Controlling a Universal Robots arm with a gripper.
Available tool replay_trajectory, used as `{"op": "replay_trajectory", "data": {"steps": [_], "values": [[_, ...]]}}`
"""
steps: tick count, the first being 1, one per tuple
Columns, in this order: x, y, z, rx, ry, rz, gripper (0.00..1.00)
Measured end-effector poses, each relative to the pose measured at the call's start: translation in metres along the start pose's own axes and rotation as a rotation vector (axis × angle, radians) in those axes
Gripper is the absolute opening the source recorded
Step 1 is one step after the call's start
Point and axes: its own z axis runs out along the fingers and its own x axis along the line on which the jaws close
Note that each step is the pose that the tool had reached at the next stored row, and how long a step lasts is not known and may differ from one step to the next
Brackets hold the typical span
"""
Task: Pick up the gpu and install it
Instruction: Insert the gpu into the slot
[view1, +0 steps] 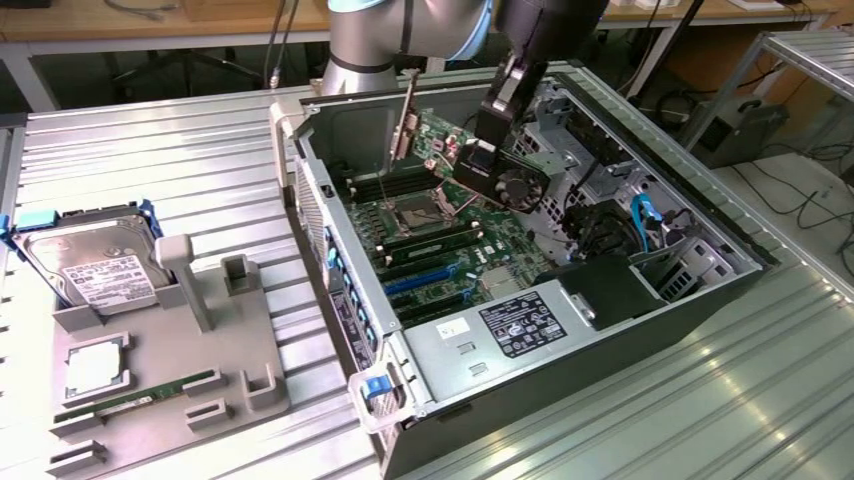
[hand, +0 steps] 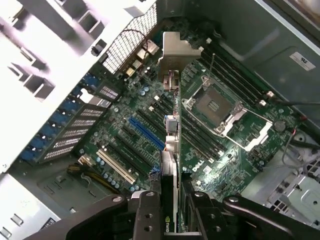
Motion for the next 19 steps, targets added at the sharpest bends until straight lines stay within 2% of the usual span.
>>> {"op": "replay_trajectory", "data": {"steps": [13, 16, 19], "values": [[0.000, -0.0011, 0.0152, 0.0070, 0.0177, -0.243, 0.26], [-0.001, -0.0014, 0.0190, 0.0090, 0.0227, -0.311, 0.26], [-0.001, -0.0018, 0.0247, 0.0120, 0.0300, -0.411, 0.26]]}}
